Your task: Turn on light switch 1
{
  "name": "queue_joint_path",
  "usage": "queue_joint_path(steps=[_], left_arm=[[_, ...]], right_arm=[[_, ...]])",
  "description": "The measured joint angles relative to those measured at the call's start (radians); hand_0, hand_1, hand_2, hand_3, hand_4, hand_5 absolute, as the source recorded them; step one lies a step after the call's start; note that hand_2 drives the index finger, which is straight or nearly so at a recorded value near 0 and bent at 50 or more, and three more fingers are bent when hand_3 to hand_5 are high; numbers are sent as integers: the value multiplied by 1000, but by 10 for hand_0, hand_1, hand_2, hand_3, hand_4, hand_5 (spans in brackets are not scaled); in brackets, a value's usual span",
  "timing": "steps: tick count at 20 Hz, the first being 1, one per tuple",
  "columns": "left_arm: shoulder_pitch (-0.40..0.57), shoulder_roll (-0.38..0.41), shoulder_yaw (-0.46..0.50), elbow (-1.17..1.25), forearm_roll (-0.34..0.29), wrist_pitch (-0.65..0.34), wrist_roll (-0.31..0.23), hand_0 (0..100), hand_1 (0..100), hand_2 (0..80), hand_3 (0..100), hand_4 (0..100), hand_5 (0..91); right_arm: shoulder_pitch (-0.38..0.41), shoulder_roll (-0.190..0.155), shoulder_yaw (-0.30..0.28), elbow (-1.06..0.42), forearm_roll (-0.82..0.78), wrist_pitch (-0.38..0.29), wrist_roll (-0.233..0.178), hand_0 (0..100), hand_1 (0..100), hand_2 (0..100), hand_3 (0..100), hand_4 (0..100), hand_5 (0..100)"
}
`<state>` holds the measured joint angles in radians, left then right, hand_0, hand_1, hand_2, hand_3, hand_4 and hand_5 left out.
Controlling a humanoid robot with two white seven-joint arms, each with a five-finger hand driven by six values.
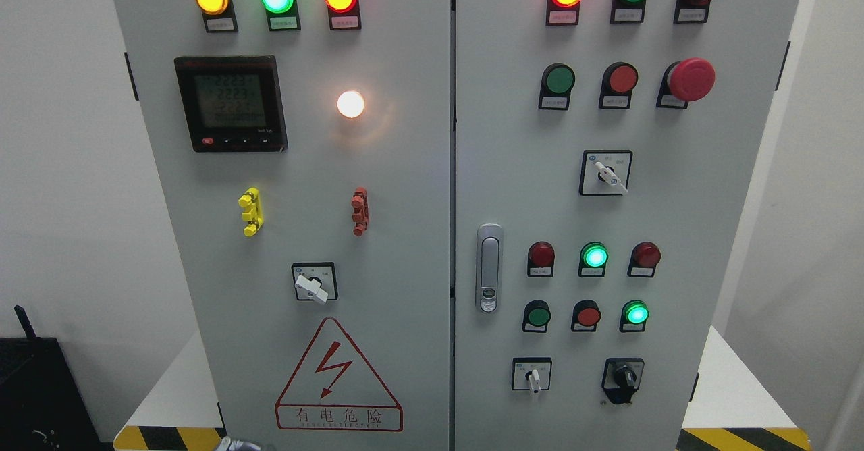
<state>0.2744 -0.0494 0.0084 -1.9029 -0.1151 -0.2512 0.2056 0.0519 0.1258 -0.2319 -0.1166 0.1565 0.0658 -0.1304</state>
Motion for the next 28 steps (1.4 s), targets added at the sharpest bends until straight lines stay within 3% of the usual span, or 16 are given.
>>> queue_joint_path(steps=[2, 4, 6, 9, 10, 13, 14, 16, 22, 28], left_arm=[[51, 19, 10, 88, 35, -62, -7, 250, 318, 424, 733, 833, 528], [90, 35, 18, 190, 73, -103, -32, 226, 350, 420, 727, 799, 478], [116, 49, 25, 305, 110, -124, -82, 285, 374, 372, 681, 743, 416], [127, 63, 33, 511, 146, -141, -182, 370, 376, 210, 441, 478, 75], [122, 66, 35, 580, 154, -145, -221, 383, 374, 154, 353, 414, 11], [97, 75, 39, 808, 170, -148, -341, 404, 341, 21, 182, 238, 0], [89, 78, 40, 883, 174, -150, -364, 413, 323, 0, 80, 110, 0], [75, 82, 36, 1015, 179, -139, -395, 421, 291, 0, 0, 8, 0], [42, 75, 17, 1300, 187, -31, -421, 423, 182, 0, 0, 0, 0], [-5, 64, 7, 1467, 187, 101, -425, 403, 134, 0, 0, 0, 0]], right_arm=[[0, 0, 0, 0, 0, 0, 0, 304, 0, 0, 0, 0, 0], [0, 0, 0, 0, 0, 0, 0, 304, 0, 0, 0, 0, 0], [0, 0, 0, 0, 0, 0, 0, 304, 0, 0, 0, 0, 0], [0, 0, 0, 0, 0, 0, 0, 304, 0, 0, 0, 0, 0], [0, 0, 0, 0, 0, 0, 0, 304, 0, 0, 0, 0, 0], [0, 0, 0, 0, 0, 0, 0, 304, 0, 0, 0, 0, 0], [0, 0, 0, 0, 0, 0, 0, 304, 0, 0, 0, 0, 0], [0, 0, 0, 0, 0, 0, 0, 304, 0, 0, 0, 0, 0], [0, 0, 0, 0, 0, 0, 0, 304, 0, 0, 0, 0, 0], [0, 0, 0, 0, 0, 0, 0, 304, 0, 0, 0, 0, 0]])
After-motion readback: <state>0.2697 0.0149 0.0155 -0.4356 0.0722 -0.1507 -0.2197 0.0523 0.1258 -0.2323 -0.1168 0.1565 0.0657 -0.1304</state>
